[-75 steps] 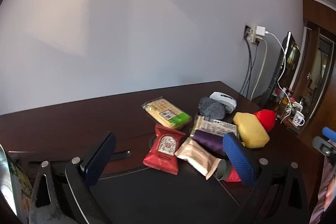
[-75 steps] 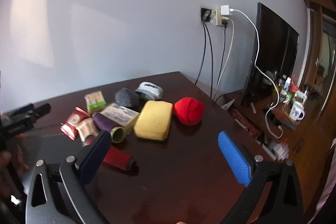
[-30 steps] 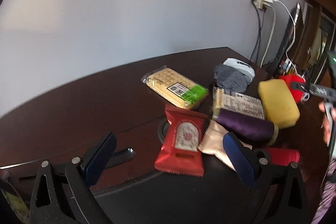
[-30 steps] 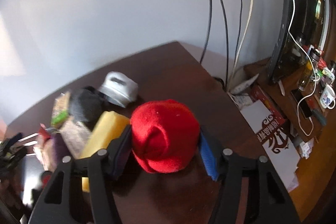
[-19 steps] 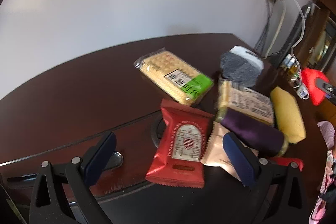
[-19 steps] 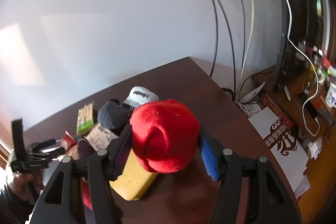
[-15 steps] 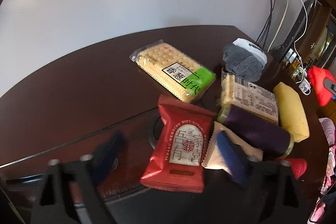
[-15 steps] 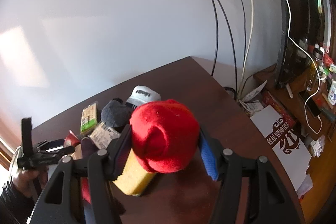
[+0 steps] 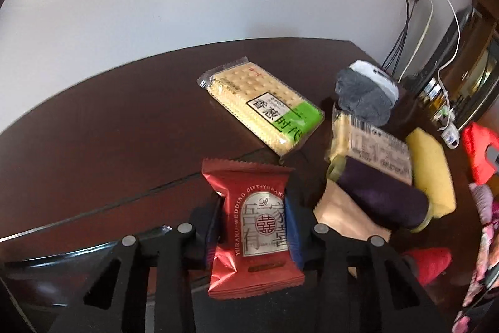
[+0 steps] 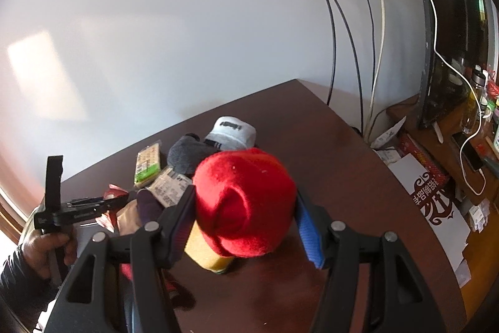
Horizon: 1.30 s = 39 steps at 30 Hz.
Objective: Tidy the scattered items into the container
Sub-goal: 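Carry the red ball and red packet to the silver tray and release both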
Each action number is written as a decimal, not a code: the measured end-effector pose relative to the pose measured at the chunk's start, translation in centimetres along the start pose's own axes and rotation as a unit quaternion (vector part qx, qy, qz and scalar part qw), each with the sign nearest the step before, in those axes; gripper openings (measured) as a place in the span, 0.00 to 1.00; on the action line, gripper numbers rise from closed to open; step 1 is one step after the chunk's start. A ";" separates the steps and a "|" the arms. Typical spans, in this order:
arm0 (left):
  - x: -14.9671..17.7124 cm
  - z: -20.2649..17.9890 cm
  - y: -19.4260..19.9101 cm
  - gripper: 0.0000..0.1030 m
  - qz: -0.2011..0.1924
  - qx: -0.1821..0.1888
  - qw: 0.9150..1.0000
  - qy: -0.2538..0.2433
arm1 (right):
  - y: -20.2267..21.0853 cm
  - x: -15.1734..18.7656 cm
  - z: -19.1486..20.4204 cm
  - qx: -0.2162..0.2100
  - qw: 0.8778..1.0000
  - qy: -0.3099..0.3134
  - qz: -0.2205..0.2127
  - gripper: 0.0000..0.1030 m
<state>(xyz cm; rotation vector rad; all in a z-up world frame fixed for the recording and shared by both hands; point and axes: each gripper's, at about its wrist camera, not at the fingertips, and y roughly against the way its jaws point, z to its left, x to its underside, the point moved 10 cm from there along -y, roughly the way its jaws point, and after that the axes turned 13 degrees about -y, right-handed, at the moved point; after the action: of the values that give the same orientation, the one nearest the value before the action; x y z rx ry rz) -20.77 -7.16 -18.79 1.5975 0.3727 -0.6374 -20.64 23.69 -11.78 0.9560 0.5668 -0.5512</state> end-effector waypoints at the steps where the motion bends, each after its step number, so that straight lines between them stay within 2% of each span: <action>1: 0.1 0.1 0.3 0.36 -0.004 0.001 1.000 0.006 | 0.1 0.0 0.2 -0.001 1.000 0.001 -0.001 0.60; 7: -0.6 0.3 3.9 0.36 -0.047 -0.005 0.999 0.017 | 0.5 1.2 2.1 -0.017 1.000 0.011 0.002 0.60; 14: -0.1 0.7 11.5 0.36 -0.105 -0.021 0.994 0.011 | 0.8 3.4 7.3 -0.049 0.998 0.034 0.017 0.60; 18: 2.7 2.6 15.8 0.36 -0.121 -0.038 0.992 0.027 | 0.7 5.6 11.8 -0.079 0.995 0.053 0.033 0.60; 23: 9.3 7.7 22.2 0.36 -0.124 -0.085 0.986 0.071 | 0.2 9.2 18.5 -0.123 0.987 0.080 0.063 0.60; 27: 15.3 12.7 25.6 0.36 -0.109 -0.135 0.978 0.111 | -0.4 12.9 26.2 -0.171 0.973 0.118 0.098 0.60; 32: 22.0 17.8 29.0 0.36 -0.095 -0.184 0.966 0.157 | -1.1 18.9 36.3 -0.220 0.947 0.181 0.147 0.60; 36: 24.9 20.2 30.2 0.36 -0.095 -0.197 0.958 0.183 | -1.4 23.8 42.8 -0.235 0.928 0.232 0.173 0.60; 39: 26.0 21.2 30.4 0.36 -0.093 -0.203 0.957 0.188 | -1.9 27.0 46.3 -0.232 0.916 0.270 0.185 0.60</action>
<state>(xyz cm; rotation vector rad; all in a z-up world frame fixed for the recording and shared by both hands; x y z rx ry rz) 13.67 -35.35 -10.73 1.2880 0.8866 -0.3610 7.02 -22.25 -9.58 0.7233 0.9351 0.2054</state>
